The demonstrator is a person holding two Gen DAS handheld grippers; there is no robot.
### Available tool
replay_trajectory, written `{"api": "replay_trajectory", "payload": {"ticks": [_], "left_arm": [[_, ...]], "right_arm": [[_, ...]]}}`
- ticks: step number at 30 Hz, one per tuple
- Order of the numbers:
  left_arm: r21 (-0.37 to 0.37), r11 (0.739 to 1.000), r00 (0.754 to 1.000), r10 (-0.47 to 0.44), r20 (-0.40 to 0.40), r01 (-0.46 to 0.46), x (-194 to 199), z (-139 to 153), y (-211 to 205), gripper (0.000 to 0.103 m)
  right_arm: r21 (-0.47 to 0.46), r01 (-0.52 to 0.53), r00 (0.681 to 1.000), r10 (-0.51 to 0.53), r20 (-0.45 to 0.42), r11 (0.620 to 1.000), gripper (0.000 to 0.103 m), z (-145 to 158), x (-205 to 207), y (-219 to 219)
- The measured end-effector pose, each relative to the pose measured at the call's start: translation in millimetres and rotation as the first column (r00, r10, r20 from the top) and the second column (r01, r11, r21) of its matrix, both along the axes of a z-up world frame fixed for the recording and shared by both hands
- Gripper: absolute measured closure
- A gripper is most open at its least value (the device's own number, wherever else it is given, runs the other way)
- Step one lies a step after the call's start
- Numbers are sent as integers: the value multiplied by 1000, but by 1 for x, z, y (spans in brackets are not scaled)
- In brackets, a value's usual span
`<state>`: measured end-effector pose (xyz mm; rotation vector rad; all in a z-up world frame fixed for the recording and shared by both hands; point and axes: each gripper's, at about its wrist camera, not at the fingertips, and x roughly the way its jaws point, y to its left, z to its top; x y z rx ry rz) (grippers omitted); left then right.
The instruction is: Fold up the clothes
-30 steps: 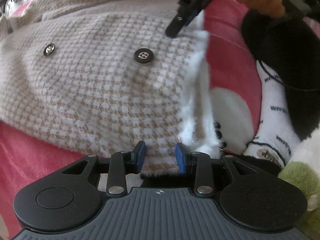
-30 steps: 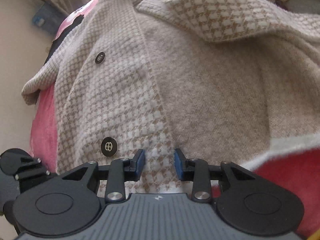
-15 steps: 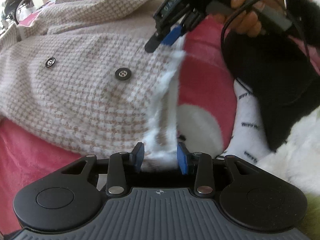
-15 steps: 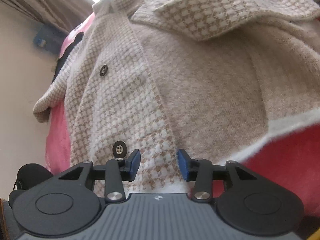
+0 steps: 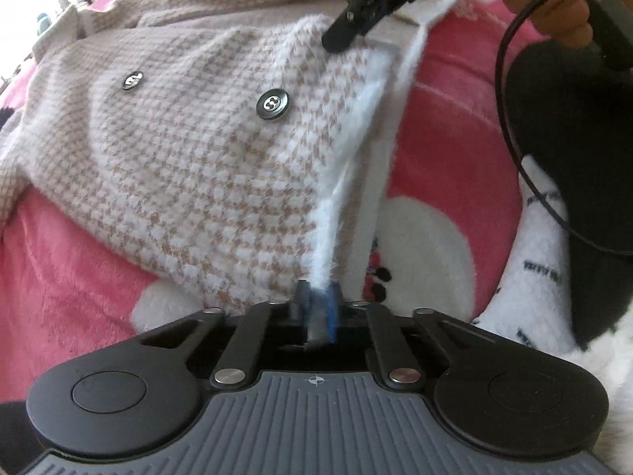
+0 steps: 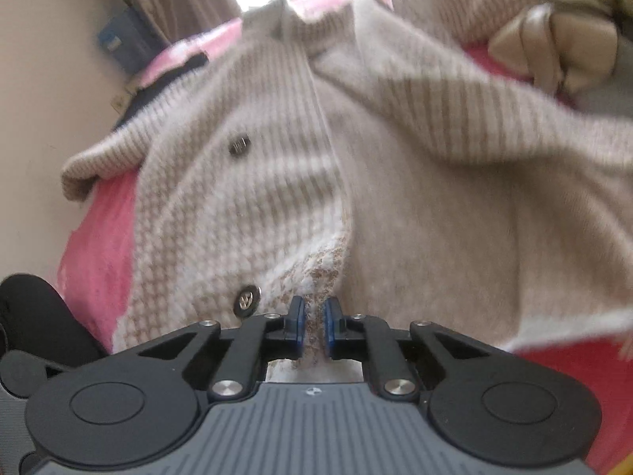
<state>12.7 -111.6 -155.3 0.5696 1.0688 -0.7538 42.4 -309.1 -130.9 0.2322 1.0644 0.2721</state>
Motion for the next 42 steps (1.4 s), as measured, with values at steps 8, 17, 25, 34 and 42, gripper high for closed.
{"api": "replay_trajectory", "payload": {"ticks": [8, 17, 25, 34, 42], "left_arm": [[-38, 998, 999, -43, 27, 44, -34, 16, 3, 103], [-101, 995, 997, -31, -75, 24, -18, 12, 29, 102], [-188, 973, 989, 120, -90, -136, 22, 30, 65, 93], [-56, 985, 985, -160, 66, 163, -4, 7, 2, 69], [-11, 990, 987, -141, 79, 142, -7, -16, -3, 81]], "right_arm": [[-210, -57, 998, 61, 14, 976, 91, -12, 1, 12], [-326, -71, 997, 63, -36, 943, 82, -27, -3, 21], [-338, -36, 999, 25, -36, 941, 78, -17, -2, 21], [-68, 183, 978, -188, -85, 981, 68, -23, 10, -29], [121, 247, 962, -229, -148, 961, 64, -45, 21, -56]]}}
